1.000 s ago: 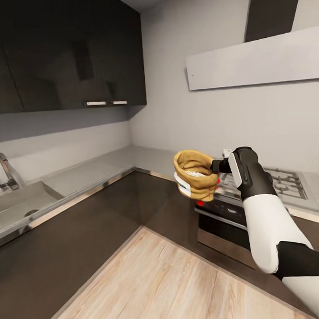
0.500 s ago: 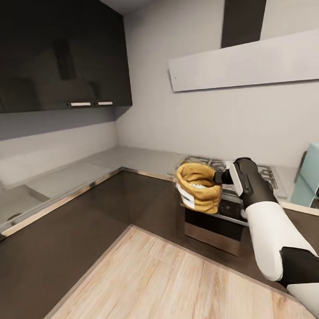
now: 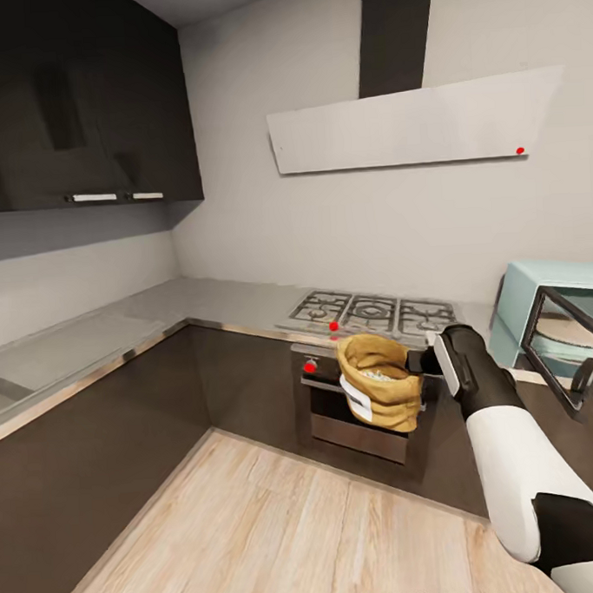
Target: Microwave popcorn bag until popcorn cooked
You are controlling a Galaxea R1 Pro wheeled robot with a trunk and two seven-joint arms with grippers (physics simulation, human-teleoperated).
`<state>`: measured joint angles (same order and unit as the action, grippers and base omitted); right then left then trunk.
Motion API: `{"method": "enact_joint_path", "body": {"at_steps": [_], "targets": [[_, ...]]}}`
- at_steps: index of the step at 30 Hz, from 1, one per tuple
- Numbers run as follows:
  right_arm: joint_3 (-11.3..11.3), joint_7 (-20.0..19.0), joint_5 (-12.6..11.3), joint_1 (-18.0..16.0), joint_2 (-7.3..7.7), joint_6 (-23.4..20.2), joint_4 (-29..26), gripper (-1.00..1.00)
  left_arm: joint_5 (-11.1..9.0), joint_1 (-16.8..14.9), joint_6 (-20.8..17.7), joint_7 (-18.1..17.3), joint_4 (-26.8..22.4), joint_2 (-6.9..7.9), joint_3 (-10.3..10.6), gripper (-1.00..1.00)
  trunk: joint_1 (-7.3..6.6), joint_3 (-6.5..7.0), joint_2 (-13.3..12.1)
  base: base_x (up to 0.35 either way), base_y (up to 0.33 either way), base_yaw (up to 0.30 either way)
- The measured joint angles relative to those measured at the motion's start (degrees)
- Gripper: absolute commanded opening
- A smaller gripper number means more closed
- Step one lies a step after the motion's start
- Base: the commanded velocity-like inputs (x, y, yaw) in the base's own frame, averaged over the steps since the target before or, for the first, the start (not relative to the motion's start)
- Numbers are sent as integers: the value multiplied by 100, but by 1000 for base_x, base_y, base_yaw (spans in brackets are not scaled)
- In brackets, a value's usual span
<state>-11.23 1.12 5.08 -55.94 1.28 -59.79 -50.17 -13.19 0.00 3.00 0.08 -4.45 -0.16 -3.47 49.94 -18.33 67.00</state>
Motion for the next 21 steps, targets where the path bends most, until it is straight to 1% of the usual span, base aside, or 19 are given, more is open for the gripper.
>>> {"method": "enact_joint_path", "body": {"at_steps": [4, 6, 10, 17, 18, 19, 21], "targets": [[3, -13, -10, 17, 53, 0, 1, -100, -1, 0, -1, 0, 0, 0, 1, 100, 0, 14, 0, 0, 0, -276], [-2, -23, -25, 18, 64, 1, 6, -100, -2, 0, -1, 0, 1, 0, 1, 100, 0, 19, 0, 0, 0, -106], [-5, -35, -63, 17, 112, 2, 11, -100, -3, 0, 0, 0, 1, 0, 1, 100, 0, 20, 0, 0, 0, -17], [-7, -34, -57, 18, 131, 2, 11, -100, -3, 0, 2, 0, 1, 0, 1, 100, 0, 20, 0, 0, 0, 0], [-11, -35, -53, 16, 148, 2, 11, -100, -3, 0, 0, 0, 1, 0, 1, 100, 0, 20, 0, 0, 0, 0], [-14, -34, -46, 17, 217, 2, 18, -100, -3, 0, -1, 0, 0, 0, 1, 100, 0, 20, 0, 0, 0, 0], [-14, -37, -73, 16, 246, 2, 20, -100, 6, -2, 0, 0, 0, -4, 1, 100, 1, 20, 0, -210, 0, 0]]}}
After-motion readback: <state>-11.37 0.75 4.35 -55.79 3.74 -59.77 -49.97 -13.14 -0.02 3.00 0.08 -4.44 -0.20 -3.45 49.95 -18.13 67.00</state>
